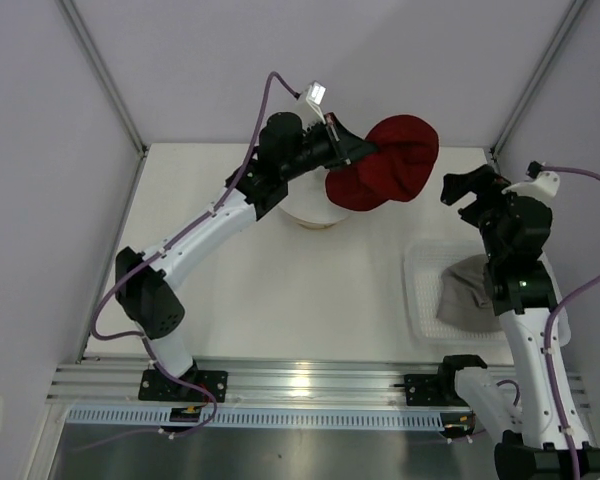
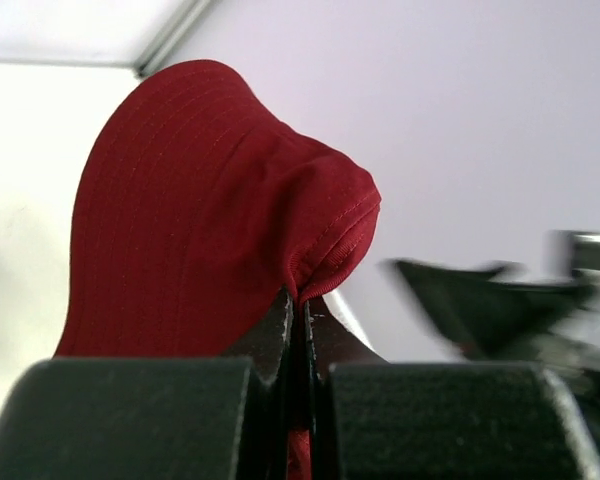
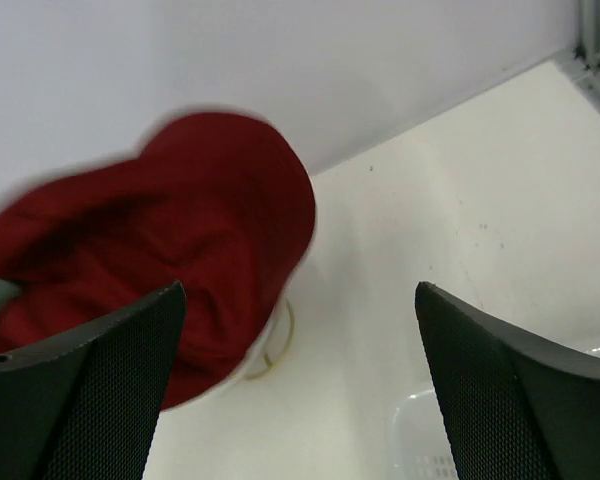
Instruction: Stack the hats
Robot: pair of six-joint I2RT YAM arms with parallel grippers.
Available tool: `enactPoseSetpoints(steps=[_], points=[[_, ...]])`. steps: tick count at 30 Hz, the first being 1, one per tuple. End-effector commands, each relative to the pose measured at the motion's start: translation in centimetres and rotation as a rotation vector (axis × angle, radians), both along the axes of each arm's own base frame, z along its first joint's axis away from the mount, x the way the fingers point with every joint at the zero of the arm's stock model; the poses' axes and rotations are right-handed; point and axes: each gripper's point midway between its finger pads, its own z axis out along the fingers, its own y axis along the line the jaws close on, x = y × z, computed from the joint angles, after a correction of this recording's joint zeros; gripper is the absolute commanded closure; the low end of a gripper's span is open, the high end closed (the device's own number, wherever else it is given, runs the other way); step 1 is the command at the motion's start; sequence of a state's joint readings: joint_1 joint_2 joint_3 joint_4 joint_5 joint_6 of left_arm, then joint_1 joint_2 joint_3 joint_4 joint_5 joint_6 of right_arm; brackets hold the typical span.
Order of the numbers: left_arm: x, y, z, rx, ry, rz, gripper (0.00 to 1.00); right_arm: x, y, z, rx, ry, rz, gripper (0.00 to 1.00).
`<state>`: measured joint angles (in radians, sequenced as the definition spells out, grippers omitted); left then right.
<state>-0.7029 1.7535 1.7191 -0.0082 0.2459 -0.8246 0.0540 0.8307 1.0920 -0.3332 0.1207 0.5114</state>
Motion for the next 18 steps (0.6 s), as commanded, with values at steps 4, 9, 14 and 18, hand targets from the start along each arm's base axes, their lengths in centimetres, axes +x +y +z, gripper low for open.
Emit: enactPoseSetpoints(steps=[4,9,14,18], points=[[-5.2,3.6,10.5,-0.144,-0.161,-0.085,0.99,3.2,3.3,-1.1,-0.069,-0.143,0.24,0.01],[-6.0,6.3,11.2,-0.137,-0.159,-0.063,0.99,3.7,6.1,1.7,-0.122,-0.321,0.459,0.01],[-6.7,7.2,11.4,-0.134,-0.172,-0.069,0.99,3.6,9.5,2.3,-0.203,-0.495,0.686,0.01],[-7.0,7.3,11.2,-0.13,-0.17,-0.086,0.99,3.9,11.5,2.2,-0.188,-0.516,0.855,0.01]])
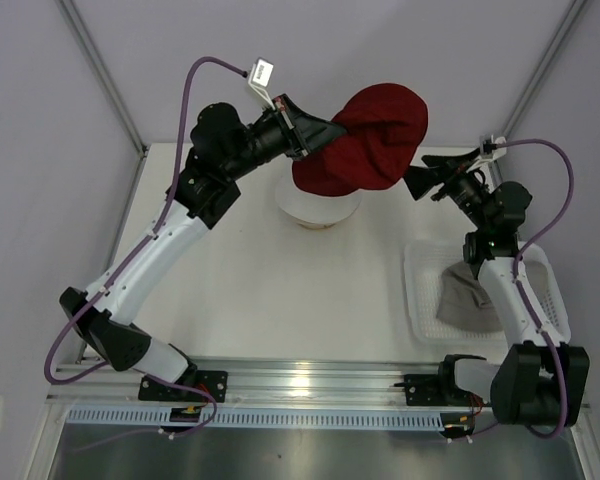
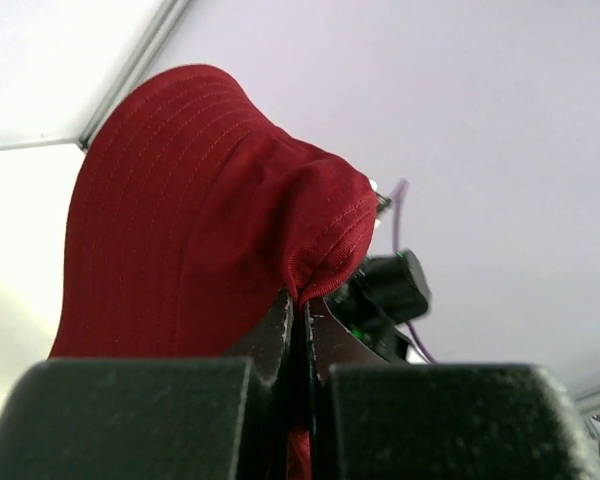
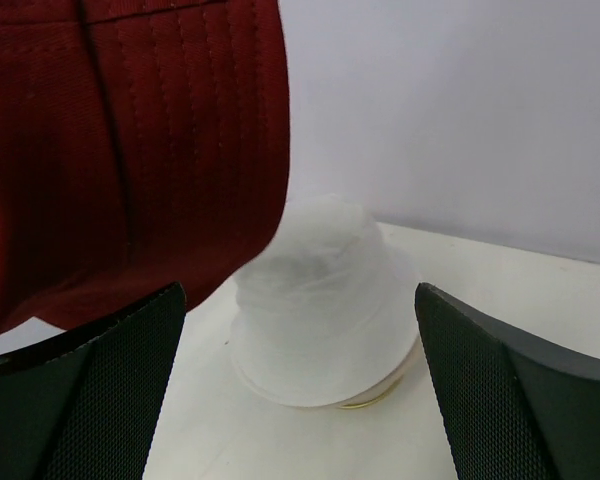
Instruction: Stack the hats
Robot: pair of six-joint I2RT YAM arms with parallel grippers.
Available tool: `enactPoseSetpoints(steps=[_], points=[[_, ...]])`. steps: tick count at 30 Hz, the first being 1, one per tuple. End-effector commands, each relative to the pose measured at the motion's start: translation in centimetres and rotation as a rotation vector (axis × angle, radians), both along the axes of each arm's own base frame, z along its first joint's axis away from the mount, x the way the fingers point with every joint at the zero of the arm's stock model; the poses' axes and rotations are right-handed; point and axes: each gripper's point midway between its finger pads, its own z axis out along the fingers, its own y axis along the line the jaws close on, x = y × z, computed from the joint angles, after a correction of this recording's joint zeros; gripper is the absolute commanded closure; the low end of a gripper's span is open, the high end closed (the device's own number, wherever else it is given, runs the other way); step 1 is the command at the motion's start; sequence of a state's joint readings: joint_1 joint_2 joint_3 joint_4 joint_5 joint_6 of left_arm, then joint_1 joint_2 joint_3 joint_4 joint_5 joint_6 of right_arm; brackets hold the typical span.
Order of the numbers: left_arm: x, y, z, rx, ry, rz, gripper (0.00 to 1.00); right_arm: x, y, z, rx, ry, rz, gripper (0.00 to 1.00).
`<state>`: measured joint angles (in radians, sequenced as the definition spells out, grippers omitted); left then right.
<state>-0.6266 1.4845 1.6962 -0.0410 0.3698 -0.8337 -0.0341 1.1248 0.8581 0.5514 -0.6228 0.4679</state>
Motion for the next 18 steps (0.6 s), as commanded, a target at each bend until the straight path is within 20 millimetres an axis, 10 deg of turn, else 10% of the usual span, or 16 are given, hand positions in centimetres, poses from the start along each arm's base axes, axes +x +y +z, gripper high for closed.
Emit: enactPoseSetpoints(steps=[1,9,18], points=[[-0.9,0.3,-0.1,0.007,-0.002,-0.037,0.99,-1.8,2.8,2.9,-0.046,-0.171,0.23,0.01],[-0.4,0.8,-0.6,0.004,0.011,-0.047,0.99,-4.0,4.4,4.8,-0.08,-0.292,0.311,0.01],[1.9,1.2,-1.5,-0.043,0.073,-0.058,0.99,-6.3,6.4,5.7,-0.099,-0.327,0.406,0.3]])
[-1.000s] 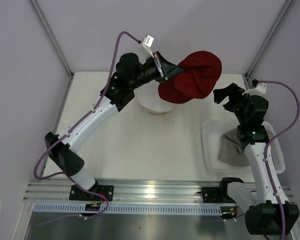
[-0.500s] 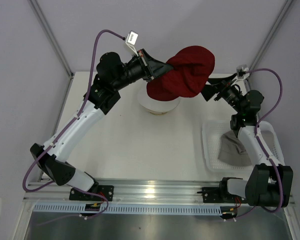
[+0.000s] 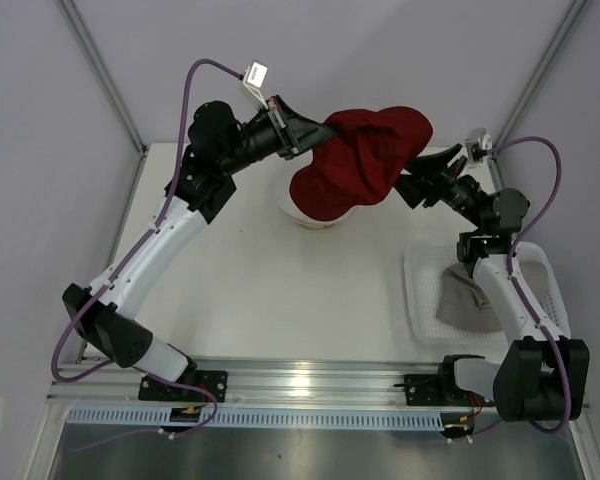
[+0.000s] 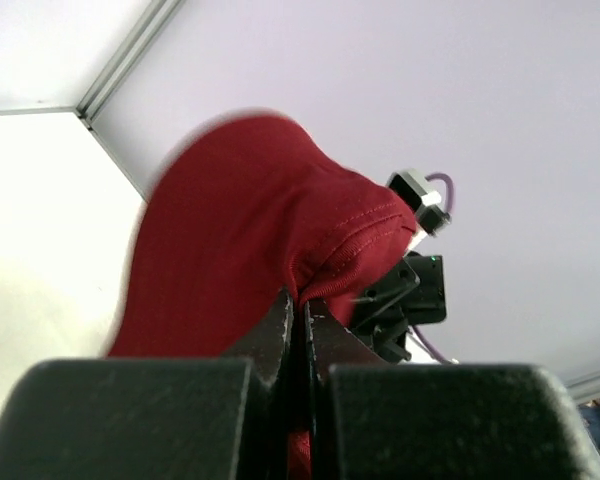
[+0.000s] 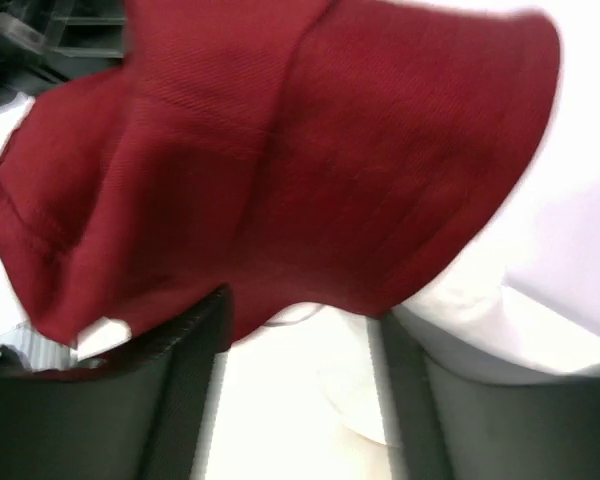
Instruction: Stack the hats
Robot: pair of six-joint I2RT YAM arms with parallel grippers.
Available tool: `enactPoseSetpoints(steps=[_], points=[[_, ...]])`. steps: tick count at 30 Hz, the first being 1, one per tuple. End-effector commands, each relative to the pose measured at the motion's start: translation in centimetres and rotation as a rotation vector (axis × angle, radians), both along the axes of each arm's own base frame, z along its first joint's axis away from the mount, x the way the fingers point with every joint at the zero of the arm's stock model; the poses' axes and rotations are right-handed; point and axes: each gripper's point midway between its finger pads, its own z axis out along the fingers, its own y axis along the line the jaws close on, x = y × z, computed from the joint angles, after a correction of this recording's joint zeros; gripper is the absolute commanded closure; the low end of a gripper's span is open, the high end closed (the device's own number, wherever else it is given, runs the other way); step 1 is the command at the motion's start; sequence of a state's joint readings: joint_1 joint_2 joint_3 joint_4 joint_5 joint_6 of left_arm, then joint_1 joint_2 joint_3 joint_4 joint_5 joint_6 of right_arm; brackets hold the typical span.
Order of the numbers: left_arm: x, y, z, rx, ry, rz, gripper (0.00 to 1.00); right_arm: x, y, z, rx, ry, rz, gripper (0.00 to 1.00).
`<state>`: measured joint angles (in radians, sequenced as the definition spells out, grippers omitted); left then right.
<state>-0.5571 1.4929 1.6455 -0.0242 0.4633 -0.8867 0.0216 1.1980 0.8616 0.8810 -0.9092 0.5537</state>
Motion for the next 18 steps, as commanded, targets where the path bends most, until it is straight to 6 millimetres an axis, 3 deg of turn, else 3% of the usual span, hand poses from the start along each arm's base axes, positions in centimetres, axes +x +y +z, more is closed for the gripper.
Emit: enactPoseSetpoints(steps=[1,4,6,7,10,14,16,17,18], points=[[1.2,0.5,0.6,-0.048,0.005,-0.006,0.99,-2.2,1.2,3.5,-0.019,-0.117,0.067,0.45],[3.1,1.7,0.2,0.006,-0.018,0.092,0.99,-2.0,1.2,4.0,0.0,-0.051,0.059,0.7],[4.1,2.7,0.2,0.083,-0.074,0.172,0.99,-1.7,1.1,4.5,0.026,0.007,0.051,0.8],[4.8,3.6,1.2,0.092,-0.106,0.245,0.99,-1.2,1.0,4.8,0.039,0.066,0.038,0.89],[6.0,5.4,1.3,0.169,-0.168,0.362,0.99,-0.6,1.4,4.4,0.087,0.191,0.065,0.94],[7.9,7.8,1.1,0.243,-0.224,0.524,0.99,1.5,1.6,3.3,0.143,0.329,0.063,0.94],[8.2,8.4,2.1,0.271,-0.28,0.557,0.99,2.4,1.8,3.4,0.167,0.372,0.069,0.92],[8.8,8.8,1.9,0.298,-0.29,0.593,0.99,3.4,2.2,2.5,0.172,0.408,0.084,0.92],[9.3,9.3,1.7,0.319,-0.287,0.622,0.99,3.4,2.4,3.1,0.179,0.377,0.106,0.92]])
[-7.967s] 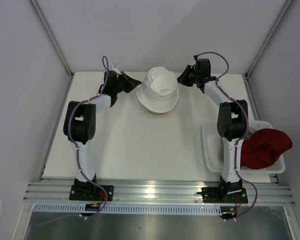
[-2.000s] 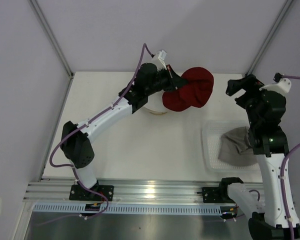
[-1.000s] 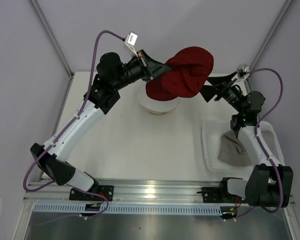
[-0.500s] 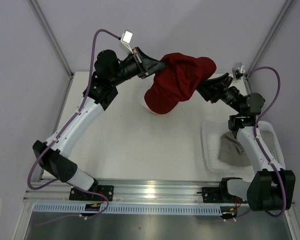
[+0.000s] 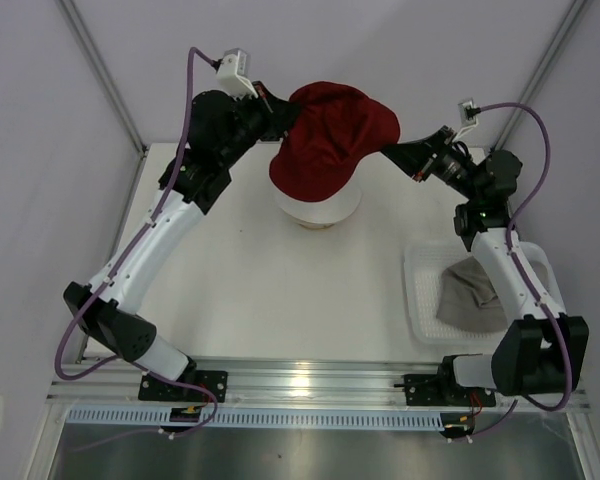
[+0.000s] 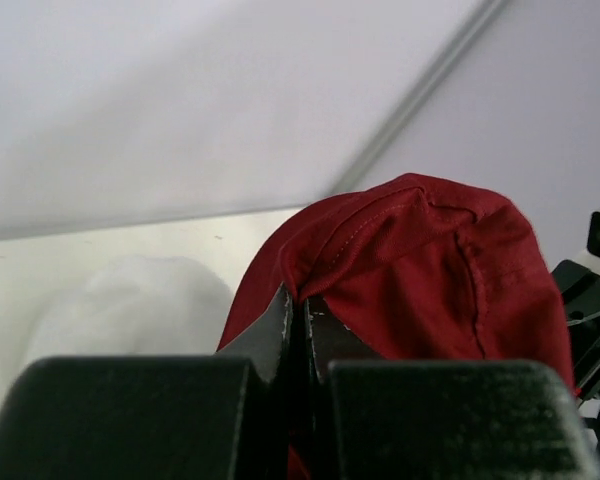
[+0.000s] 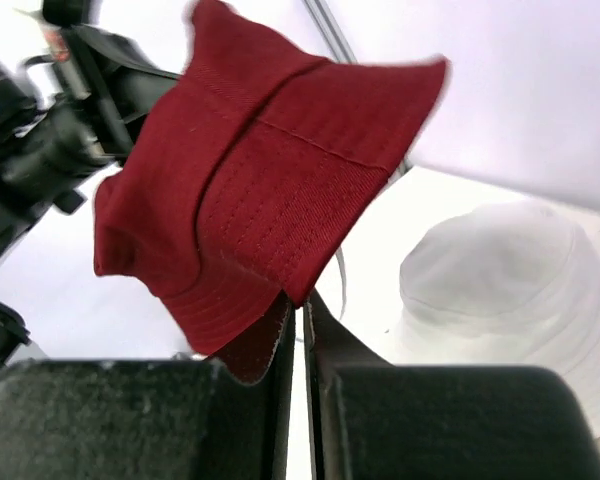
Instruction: Stack the hats
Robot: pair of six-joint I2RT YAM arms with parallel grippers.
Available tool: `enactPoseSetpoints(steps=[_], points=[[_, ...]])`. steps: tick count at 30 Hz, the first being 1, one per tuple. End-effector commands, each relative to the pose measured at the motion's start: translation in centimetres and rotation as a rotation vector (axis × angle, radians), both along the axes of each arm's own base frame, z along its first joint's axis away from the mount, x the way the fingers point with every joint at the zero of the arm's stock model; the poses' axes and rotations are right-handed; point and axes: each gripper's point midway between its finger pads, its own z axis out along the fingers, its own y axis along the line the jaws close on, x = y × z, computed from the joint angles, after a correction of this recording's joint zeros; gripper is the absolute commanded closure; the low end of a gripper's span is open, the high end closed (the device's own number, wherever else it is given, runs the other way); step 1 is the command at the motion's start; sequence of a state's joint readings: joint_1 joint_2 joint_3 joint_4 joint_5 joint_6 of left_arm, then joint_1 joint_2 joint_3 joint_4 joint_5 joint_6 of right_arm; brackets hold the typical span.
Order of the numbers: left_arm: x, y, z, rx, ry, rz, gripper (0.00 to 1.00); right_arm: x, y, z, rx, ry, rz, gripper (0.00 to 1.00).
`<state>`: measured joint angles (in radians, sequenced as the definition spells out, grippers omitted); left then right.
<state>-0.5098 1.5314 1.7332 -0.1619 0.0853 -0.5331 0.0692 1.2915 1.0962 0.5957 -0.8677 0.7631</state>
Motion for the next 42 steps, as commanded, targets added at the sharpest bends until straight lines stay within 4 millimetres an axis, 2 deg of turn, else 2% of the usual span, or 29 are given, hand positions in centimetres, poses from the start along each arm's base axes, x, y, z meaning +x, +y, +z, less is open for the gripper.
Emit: enactPoseSetpoints(steps=[1,2,3,4,6,12,15,16,18,19,21,22,23,24,25,26,27,29,33,38,40,42], points=[[1.5,3.3,3.4,0.08,-0.132,0.173,0.99,1.3,1.0,0.5,0.078,0.083,0.058,0.92],[1.6,3.3,3.6,0.094,-0.141,0.178,0.99,1.4,1.5,0.4,0.087,0.089,0.079,0.93],[2.3,3.2,2.5,0.118,-0.12,0.185,0.99,1.9,1.8,0.3,0.093,0.079,0.094,0.95],[2.6,3.3,2.6,0.125,-0.12,0.197,0.99,2.1,2.1,0.2,0.097,0.086,0.106,0.96],[4.0,3.9,0.6,0.174,-0.076,0.255,0.99,2.8,2.7,-0.6,0.096,0.106,0.117,0.99],[6.2,5.3,-1.9,0.225,-0.025,0.328,0.99,4.8,2.8,-2.2,0.102,0.128,0.108,0.99],[7.4,5.4,-3.5,0.232,0.009,0.329,0.99,4.7,3.0,-2.0,0.123,0.106,0.139,0.99],[7.9,5.1,-4.2,0.236,0.019,0.319,0.99,5.2,3.1,-2.5,0.125,0.114,0.143,0.98],[8.5,5.2,-4.5,0.233,0.016,0.321,0.99,6.0,3.1,-3.0,0.123,0.124,0.138,0.99],[8.8,5.1,-4.7,0.234,0.015,0.319,0.99,7.1,3.1,-4.3,0.119,0.157,0.131,0.99],[9.7,5.2,-5.3,0.242,0.015,0.33,0.99,8.3,3.1,-5.2,0.12,0.198,0.123,0.99],[9.9,5.3,-4.9,0.237,0.004,0.334,0.99,8.9,2.9,-5.8,0.125,0.217,0.12,0.99],[10.5,5.1,-5.4,0.242,0.008,0.33,0.99,9.9,2.9,-7.2,0.132,0.255,0.119,0.99],[10.8,5.2,-5.5,0.245,0.009,0.331,0.99,10.3,2.9,-7.1,0.141,0.251,0.126,0.99],[11.0,5.2,-4.6,0.237,-0.011,0.332,0.99,10.7,2.6,-7.2,0.162,0.278,0.133,0.99],[11.5,5.0,-5.3,0.246,-0.002,0.328,0.99,11.3,2.6,-7.9,0.172,0.286,0.139,0.99],[11.7,4.7,-5.0,0.246,-0.014,0.316,0.99,11.5,2.6,-7.8,0.178,0.286,0.15,0.99],[12.0,4.2,-5.6,0.252,-0.01,0.297,0.99,12.0,2.4,-8.6,0.189,0.307,0.161,0.98],[13.4,3.3,-9.1,0.271,0.048,0.278,0.99,12.0,1.8,-9.7,0.183,0.329,0.153,0.98],[13.6,2.8,-12.6,0.285,0.115,0.257,0.99,11.7,0.4,-10.7,0.173,0.351,0.116,0.98],[13.4,2.7,-13.2,0.276,0.123,0.249,0.99,11.4,0.2,-10.5,0.166,0.353,0.107,0.98],[13.3,2.5,-13.7,0.279,0.131,0.24,0.99,10.8,0.3,-11.4,0.142,0.381,0.109,0.98]])
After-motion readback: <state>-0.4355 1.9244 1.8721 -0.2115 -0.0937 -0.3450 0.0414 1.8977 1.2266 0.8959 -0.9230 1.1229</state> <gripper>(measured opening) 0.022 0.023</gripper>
